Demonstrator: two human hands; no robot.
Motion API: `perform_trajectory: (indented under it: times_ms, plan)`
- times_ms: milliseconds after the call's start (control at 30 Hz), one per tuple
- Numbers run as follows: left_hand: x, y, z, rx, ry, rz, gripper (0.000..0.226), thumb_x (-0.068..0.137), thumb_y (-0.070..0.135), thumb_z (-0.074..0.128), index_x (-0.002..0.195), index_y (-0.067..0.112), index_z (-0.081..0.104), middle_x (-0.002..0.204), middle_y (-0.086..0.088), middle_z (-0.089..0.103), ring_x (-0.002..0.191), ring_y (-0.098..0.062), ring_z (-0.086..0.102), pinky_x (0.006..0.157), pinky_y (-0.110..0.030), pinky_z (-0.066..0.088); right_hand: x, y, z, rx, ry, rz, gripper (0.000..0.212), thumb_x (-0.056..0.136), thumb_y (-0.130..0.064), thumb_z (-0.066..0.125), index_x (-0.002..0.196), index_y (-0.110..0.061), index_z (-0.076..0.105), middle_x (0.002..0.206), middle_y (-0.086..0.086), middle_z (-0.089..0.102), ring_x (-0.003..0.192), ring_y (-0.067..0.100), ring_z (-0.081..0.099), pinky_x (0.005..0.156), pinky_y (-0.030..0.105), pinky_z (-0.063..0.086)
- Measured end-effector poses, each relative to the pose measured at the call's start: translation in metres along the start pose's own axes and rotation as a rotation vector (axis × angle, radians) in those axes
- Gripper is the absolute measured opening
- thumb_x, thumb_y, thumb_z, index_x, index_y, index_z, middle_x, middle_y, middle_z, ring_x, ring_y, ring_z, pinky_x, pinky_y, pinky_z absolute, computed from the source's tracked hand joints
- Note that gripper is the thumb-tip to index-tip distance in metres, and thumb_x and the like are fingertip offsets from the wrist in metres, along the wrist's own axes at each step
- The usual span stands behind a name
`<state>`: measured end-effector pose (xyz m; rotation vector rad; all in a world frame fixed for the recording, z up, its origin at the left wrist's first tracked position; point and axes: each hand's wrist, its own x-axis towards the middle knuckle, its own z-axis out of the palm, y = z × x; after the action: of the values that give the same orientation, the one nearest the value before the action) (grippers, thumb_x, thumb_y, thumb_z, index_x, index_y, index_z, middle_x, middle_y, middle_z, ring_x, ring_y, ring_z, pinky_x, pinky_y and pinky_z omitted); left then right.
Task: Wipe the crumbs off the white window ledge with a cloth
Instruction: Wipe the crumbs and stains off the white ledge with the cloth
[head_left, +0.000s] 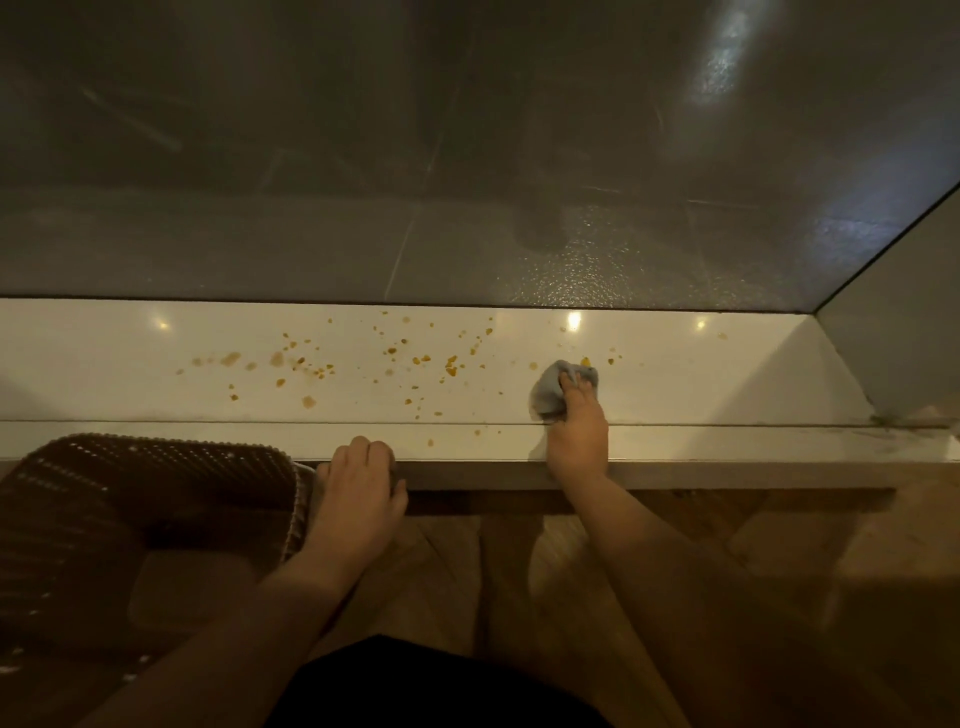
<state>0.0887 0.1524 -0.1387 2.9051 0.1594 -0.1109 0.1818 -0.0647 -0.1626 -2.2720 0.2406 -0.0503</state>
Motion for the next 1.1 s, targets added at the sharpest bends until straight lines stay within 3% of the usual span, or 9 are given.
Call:
perform_trajectory:
  times_ms: [133, 300, 400, 467, 600, 767, 900, 967, 1100]
  plan:
    - [0.001, -0.02, -0.004, 0.009, 0.037, -0.03, 0.015, 0.091, 0.03, 0.051, 0.099, 0.017, 0.052, 0.1, -0.002, 0.051, 0.096, -0.02, 0.049, 0.088, -0.034, 0.038, -0.009, -0.004, -0.023, 0.123, 0.026, -0.066, 0.058, 0.087, 0.011, 0.035, 0.14, -0.012, 0.039, 0.142, 0.01, 0.043, 0.128, 0.022, 0.041, 0.105, 0.02, 0.028]
    - [0.003, -0.027, 0.0, -0.029, 0.138, -0.125, 0.023, 0.092, 0.035, 0.051, 0.091, 0.013, 0.054, 0.092, -0.005, 0.052, 0.088, -0.021, 0.049, 0.08, -0.036, 0.041, 0.01, 0.006, -0.056, 0.09, 0.215, -0.036, 0.055, 0.092, 0.004, 0.032, 0.141, -0.02, 0.038, 0.14, 0.007, 0.042, 0.121, 0.024, 0.045, 0.104, 0.036, 0.038]
    - [0.006, -0.021, 0.006, -0.232, 0.17, -0.329, 0.031, 0.092, 0.039, 0.051, 0.095, 0.008, 0.053, 0.099, -0.009, 0.05, 0.097, -0.025, 0.046, 0.086, -0.039, 0.043, 0.031, 0.028, -0.081, 0.0, 0.274, 0.038, 0.054, 0.093, 0.002, 0.034, 0.14, -0.023, 0.037, 0.141, 0.006, 0.041, 0.121, 0.03, 0.047, 0.099, 0.047, 0.047]
    - [0.011, -0.02, 0.011, -0.373, 0.159, -0.489, 0.033, 0.093, 0.037, 0.051, 0.097, 0.004, 0.053, 0.105, -0.013, 0.049, 0.104, -0.029, 0.045, 0.09, -0.042, 0.042, 0.043, 0.045, -0.1, -0.057, 0.292, 0.058, 0.05, 0.094, 0.0, 0.036, 0.139, -0.021, 0.038, 0.141, 0.01, 0.043, 0.123, 0.034, 0.046, 0.102, 0.052, 0.043]
    - [0.023, -0.025, 0.025, -0.503, 0.191, -0.613, 0.034, 0.092, 0.034, 0.053, 0.091, 0.0, 0.055, 0.1, -0.017, 0.055, 0.098, -0.032, 0.053, 0.084, -0.045, 0.046, 0.062, 0.077, -0.135, -0.157, 0.266, 0.081, 0.042, 0.095, -0.005, 0.038, 0.137, -0.011, 0.041, 0.134, 0.018, 0.05, 0.122, 0.036, 0.048, 0.109, 0.047, 0.036]
    - [0.036, -0.027, 0.037, -0.488, 0.168, -0.72, 0.044, 0.092, 0.04, 0.051, 0.088, -0.004, 0.059, 0.09, -0.022, 0.062, 0.086, -0.036, 0.06, 0.075, -0.046, 0.052, 0.087, 0.098, -0.161, -0.249, 0.235, 0.13, 0.038, 0.098, -0.011, 0.037, 0.135, -0.008, 0.04, 0.129, 0.023, 0.05, 0.115, 0.04, 0.051, 0.09, 0.043, 0.043]
    - [0.045, -0.023, 0.037, -0.493, 0.151, -0.786, 0.046, 0.093, 0.039, 0.05, 0.093, -0.006, 0.059, 0.093, -0.024, 0.063, 0.088, -0.037, 0.061, 0.071, -0.043, 0.05, 0.112, 0.117, -0.155, -0.382, 0.178, 0.151, 0.041, 0.098, -0.018, 0.037, 0.135, 0.0, 0.037, 0.14, 0.027, 0.037, 0.129, 0.042, 0.036, 0.11, 0.051, 0.029]
    - [0.046, -0.023, 0.036, -0.487, 0.139, -0.8, 0.046, 0.093, 0.039, 0.05, 0.096, -0.006, 0.058, 0.095, -0.023, 0.063, 0.09, -0.037, 0.06, 0.07, -0.041, 0.048, 0.114, 0.12, -0.143, -0.536, 0.17, 0.1, 0.047, 0.097, -0.025, 0.032, 0.137, 0.002, 0.037, 0.145, 0.026, 0.032, 0.135, 0.044, 0.025, 0.111, 0.054, 0.024]
    - [0.045, -0.024, 0.035, -0.466, 0.121, -0.805, 0.047, 0.093, 0.041, 0.05, 0.099, -0.005, 0.057, 0.099, -0.023, 0.062, 0.094, -0.037, 0.06, 0.077, -0.047, 0.052, 0.104, 0.122, -0.124, -0.579, 0.175, -0.003, 0.055, 0.092, -0.027, 0.029, 0.139, 0.002, 0.035, 0.147, 0.025, 0.032, 0.137, 0.04, 0.025, 0.114, 0.051, 0.02]
